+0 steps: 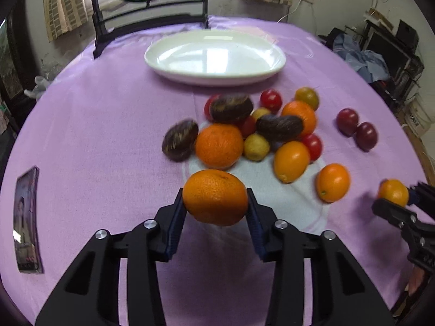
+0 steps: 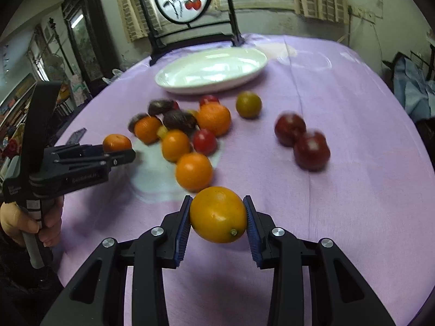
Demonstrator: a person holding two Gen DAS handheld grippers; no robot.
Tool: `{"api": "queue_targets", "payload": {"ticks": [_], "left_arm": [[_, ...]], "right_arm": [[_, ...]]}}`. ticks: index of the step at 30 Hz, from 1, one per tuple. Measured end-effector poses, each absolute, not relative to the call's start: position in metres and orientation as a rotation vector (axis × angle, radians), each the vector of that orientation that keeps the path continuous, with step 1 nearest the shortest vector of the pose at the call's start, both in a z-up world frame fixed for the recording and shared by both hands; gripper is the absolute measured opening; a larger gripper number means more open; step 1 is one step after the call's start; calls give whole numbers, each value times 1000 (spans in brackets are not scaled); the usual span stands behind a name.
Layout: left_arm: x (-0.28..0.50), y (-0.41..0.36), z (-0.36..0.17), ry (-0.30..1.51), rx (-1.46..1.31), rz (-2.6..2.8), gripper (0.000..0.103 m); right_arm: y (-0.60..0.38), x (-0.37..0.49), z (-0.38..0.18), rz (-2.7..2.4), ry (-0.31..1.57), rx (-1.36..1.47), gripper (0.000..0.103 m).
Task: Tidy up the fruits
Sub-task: 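Grasp the yellow-orange tomato with the right gripper while the left gripper grasps a mandarin, then carry both fruits to the white plate and open both grippers to release them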
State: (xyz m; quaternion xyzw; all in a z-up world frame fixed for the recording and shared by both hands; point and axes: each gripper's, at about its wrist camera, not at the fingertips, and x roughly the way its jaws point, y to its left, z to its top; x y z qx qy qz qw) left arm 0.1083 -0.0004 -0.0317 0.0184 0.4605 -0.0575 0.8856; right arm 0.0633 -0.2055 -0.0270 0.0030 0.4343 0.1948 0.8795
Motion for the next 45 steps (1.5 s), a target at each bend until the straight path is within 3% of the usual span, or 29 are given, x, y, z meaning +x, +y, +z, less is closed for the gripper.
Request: {"api": "queue_targets", "payload": {"ticks": [5, 10, 15, 21, 22, 24, 25, 26, 34, 37, 45], "left_arm": [[124, -1, 11, 854, 76, -122, 41], [194, 5, 34, 798, 74, -34, 41], [275, 14, 12, 898, 7, 6, 41], [314, 13, -14, 949, -12, 3, 42], [318, 14, -17, 953, -23, -2, 42], [322, 16, -16, 945, -48, 7, 61], [321, 17, -13, 925, -55, 17, 79], [316, 18, -8, 893, -58, 29, 84], [246, 8, 21, 837, 3, 39, 88], [210, 6, 22, 830, -8, 31, 89], [119, 9, 1, 852, -12, 31, 95]], "right_arm": [[-182, 93, 19, 469, 783, -47, 38], [-148, 155, 40, 486, 706, -115, 38], [-126, 232, 22, 461, 792, -123, 38], [-116, 282, -9, 442, 901, -111, 38], [-116, 286, -13, 439, 910, -98, 45], [-117, 285, -14, 431, 904, -87, 59], [-119, 283, -11, 416, 881, -87, 61], [-120, 278, -7, 411, 866, -86, 61], [-151, 207, 12, 412, 815, -75, 65], [-161, 176, 14, 408, 803, -69, 74], [-172, 98, -4, 403, 819, -65, 82]]}}
